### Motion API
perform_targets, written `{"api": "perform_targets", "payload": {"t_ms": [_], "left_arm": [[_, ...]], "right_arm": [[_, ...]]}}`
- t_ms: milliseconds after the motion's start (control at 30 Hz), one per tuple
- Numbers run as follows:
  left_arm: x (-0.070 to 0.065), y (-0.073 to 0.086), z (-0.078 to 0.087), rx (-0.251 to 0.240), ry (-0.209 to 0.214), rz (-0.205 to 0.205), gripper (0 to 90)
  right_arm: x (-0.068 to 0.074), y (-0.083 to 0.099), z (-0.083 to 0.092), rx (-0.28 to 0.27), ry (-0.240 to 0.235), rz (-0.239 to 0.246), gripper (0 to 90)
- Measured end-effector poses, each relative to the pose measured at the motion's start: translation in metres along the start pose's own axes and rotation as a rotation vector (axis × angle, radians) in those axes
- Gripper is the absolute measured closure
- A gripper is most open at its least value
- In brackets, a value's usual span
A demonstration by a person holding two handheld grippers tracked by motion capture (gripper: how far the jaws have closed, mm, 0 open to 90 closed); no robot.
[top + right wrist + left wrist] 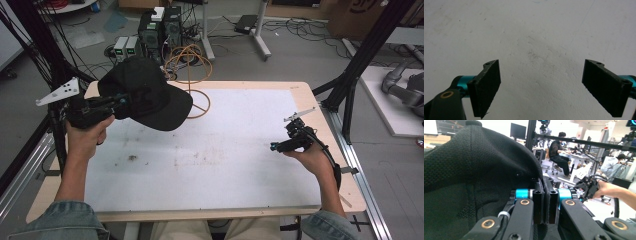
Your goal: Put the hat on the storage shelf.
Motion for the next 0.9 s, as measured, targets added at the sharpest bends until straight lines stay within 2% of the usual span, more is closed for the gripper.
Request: {"api": "perform_targets", "payload": {"t_ms": [467, 900], "left_arm": [[0.000, -0.031, -0.017, -0.033, 0.039, -0.019, 87.4], [0.012, -0.064, -0.038, -0.044, 0.071, -0.043, 87.4]], "right_arm": [[-0.001, 0.000, -0.002, 0.004, -0.009, 0.001, 15.0], [-0.005, 0.006, -0.002, 0.004, -0.021, -0.014, 15.0]]}}
Point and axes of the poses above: each handheld gripper's, and its own axes: z roughly backward along the jaws, y roughly out of its underside, x roughly to its left, the point moved 2 cm from there along -z, roughly forward along the jaws, and after that the axes turned 4 degrees about x, right-handed, at the moved point
